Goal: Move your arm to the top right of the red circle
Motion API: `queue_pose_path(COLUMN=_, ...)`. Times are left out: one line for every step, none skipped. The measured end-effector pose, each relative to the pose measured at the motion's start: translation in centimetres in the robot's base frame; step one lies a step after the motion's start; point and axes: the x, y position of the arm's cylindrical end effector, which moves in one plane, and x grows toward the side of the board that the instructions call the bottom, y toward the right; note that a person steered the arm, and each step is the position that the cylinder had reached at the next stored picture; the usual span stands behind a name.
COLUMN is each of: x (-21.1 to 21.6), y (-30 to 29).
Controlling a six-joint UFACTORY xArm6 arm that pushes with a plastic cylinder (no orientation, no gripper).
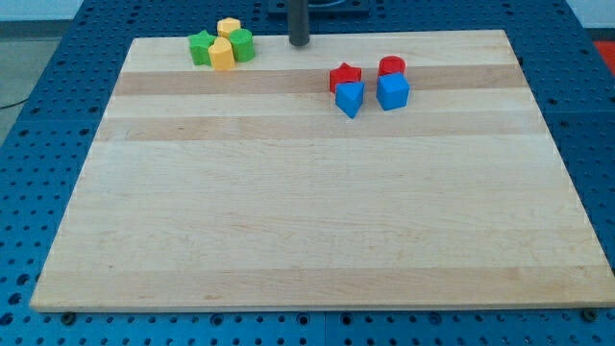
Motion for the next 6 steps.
queue_pose_path(x=0.0, y=-1.0)
queue_pose_path(x=0.0, y=-1.7)
queue_pose_path(x=0.0, y=-1.5)
queue_pose_path(x=0.0, y=-1.5)
queue_pose_path(x=0.2, y=2.2)
queue_pose_path(x=0.2, y=11.3)
